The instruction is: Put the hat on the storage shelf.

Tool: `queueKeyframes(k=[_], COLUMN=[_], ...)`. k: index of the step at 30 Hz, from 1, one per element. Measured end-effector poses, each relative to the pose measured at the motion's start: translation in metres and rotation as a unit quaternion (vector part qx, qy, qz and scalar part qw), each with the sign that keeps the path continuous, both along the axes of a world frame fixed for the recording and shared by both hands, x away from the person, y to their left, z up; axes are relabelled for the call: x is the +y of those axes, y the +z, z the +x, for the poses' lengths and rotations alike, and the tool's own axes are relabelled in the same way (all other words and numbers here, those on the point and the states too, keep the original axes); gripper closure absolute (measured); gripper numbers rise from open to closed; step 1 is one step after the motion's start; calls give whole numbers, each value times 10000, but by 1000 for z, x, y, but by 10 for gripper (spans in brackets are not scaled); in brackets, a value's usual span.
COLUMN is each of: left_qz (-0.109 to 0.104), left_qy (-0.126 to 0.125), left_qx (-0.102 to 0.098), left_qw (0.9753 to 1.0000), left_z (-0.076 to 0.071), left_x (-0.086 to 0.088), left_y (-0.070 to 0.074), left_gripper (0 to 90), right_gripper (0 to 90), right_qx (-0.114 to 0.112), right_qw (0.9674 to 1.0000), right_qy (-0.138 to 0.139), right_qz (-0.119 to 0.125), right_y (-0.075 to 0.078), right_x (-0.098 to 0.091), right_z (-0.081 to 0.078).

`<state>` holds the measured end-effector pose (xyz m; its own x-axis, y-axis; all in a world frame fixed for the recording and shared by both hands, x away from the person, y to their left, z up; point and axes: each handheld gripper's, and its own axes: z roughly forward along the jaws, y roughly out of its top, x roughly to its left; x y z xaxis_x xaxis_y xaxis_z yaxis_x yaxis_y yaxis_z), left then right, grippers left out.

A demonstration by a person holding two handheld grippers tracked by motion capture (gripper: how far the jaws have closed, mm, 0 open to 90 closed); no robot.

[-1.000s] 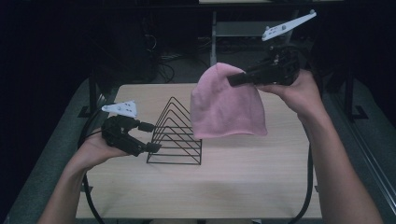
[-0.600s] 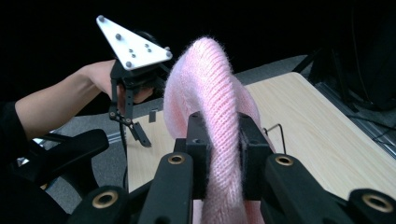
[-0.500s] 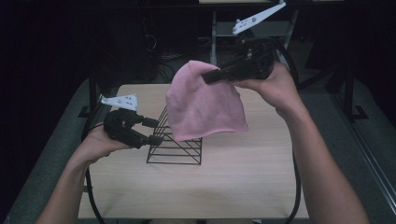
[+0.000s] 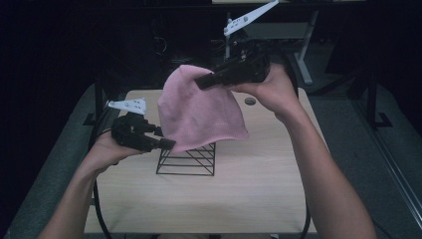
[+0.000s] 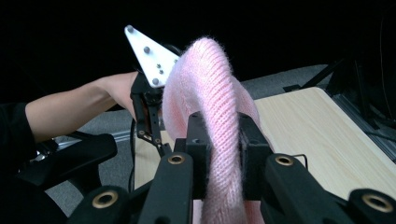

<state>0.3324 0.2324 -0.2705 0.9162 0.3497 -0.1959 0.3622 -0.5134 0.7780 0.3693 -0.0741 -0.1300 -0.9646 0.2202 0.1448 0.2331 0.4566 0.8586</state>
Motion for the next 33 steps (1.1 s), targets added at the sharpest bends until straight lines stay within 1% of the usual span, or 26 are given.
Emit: queueKeyframes(k=[3, 4, 6, 7, 8, 11, 12, 13, 14, 16, 17, 19, 20, 22, 25, 26, 29, 30, 31, 32, 33], left_qz=[-11, 19, -1, -3, -6, 14, 78, 78, 144, 190, 191, 226, 249, 278, 418, 536, 598, 700, 700, 773, 797], left_qy=[5, 21, 31, 42, 49, 108, 167, 167, 253, 351, 407, 430, 453, 523, 550, 589, 615, 612, 612, 602, 602], left_qx=[30, 97, 118, 139, 176, 191, 203, 203, 152, 129, 109, 99, 104, 89, 108, 51, 53, 22, 22, 10, -2], left_qw=[10000, 9999, 9999, 9999, 9998, 9998, 9996, 9996, 9995, 9991, 9989, 9988, 9986, 9982, 9976, 9968, 9963, 9957, 9957, 9952, 9950], left_z=[0, 1, 2, 2, 3, 6, 9, 9, 11, 14, 16, 18, 20, 23, 28, 29, 31, 32, 32, 33, 33], left_x=[1, 2, 4, 4, 6, 8, 10, 10, 12, 14, 14, 15, 15, 15, 12, 11, 9, 8, 8, 7, 7], left_y=[-3, -4, -3, -3, -3, -3, -4, -4, -5, -6, -7, -7, -8, -9, -12, -14, -16, -17, -17, -20, -21], left_gripper=[729, 756, 814, 822, 827, 831, 831, 831, 831, 831, 831, 831, 831, 831, 831, 831, 831, 831, 831, 831, 831], right_gripper=[779, 779, 779, 779, 779, 779, 779, 779, 779, 779, 779, 779, 779, 779, 779, 779, 779, 779, 779, 779, 779], right_qx=[17, 4, 6, -9, -16, -9, 11, 11, 31, 115, 115, 134, 176, 188, 197, 243, 290, 316, 316, 331, 367], right_qw=[10000, 10000, 10000, 10000, 10000, 10000, 9999, 9999, 9999, 9997, 9997, 9996, 9993, 9992, 9990, 9988, 9986, 9985, 9985, 9985, 9984], right_qy=[17, 26, 17, 8, -13, -82, -109, -109, -133, -196, -220, -263, -318, -348, -398, -419, -443, -442, -442, -446, -440], right_qz=[17, 5, 10, 17, 36, 33, 54, 54, 16, 34, 36, 13, 27, 32, 22, -16, 19, 16, 16, 24, 13], right_y=[-1, -2, -3, -4, -4, -6, -9, -9, -12, -16, -18, -19, -22, -25, -28, -32, -36, -40, -40, -44, -45], right_x=[2, 3, 4, 4, 4, 4, 5, 5, 5, 4, 3, 3, 2, 2, 2, 1, 0, -1, -1, -2, -2], right_z=[0, 0, 1, 1, 2, 4, 7, 7, 10, 14, 16, 19, 23, 27, 31, 34, 35, 37, 37, 38, 38])
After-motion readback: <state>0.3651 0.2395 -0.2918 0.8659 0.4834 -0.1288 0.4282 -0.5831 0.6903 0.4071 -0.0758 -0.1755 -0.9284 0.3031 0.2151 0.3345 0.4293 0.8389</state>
